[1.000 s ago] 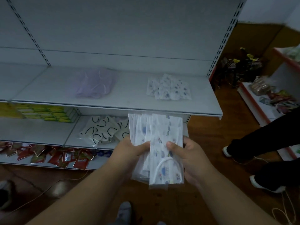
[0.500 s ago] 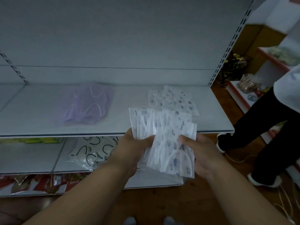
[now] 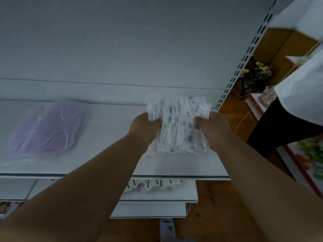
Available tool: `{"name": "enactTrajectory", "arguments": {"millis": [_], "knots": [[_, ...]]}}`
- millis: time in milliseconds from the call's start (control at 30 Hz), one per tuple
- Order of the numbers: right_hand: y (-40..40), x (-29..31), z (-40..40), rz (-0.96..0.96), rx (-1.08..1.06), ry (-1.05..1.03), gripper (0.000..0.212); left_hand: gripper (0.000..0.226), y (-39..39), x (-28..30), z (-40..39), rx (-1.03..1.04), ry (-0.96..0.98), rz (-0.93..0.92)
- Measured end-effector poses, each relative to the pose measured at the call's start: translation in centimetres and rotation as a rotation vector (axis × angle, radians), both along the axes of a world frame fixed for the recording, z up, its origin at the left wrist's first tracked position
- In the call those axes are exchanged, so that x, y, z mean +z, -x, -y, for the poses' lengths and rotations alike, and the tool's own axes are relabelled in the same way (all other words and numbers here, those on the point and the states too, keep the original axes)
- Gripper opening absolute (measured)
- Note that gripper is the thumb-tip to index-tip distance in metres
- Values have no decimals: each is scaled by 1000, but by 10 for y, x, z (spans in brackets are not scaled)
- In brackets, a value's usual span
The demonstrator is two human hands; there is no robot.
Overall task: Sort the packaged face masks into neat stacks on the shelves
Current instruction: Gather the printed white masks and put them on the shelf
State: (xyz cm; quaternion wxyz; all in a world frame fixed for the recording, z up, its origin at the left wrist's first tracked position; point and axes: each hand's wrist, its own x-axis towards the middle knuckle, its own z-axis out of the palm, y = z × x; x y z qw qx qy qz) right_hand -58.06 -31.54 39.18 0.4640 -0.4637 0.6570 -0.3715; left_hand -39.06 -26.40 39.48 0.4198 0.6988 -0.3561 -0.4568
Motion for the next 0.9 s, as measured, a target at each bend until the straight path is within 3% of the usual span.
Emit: {"name": "enactTrajectory", "arguments": {"millis": [200, 300, 433, 533, 700, 900], "knots": [[-1, -22, 50, -374, 161, 101, 12, 16, -1, -19, 37, -142, -88, 561], [0, -36, 48, -539, 251, 141, 13, 32, 2, -28, 34, -197, -142, 802], [5, -42, 46, -796, 236, 251, 28, 62, 10, -25, 25, -70, -109, 897], [11, -33, 47, -979, 335, 230, 33, 53, 16, -21, 16, -13, 17, 939], [7, -23, 33, -934, 382, 363, 22, 27, 24, -18, -11, -125, 204, 949], [-16, -4, -5, -776, 362, 522, 21, 22, 14, -14, -46, -224, 343, 965]]}}
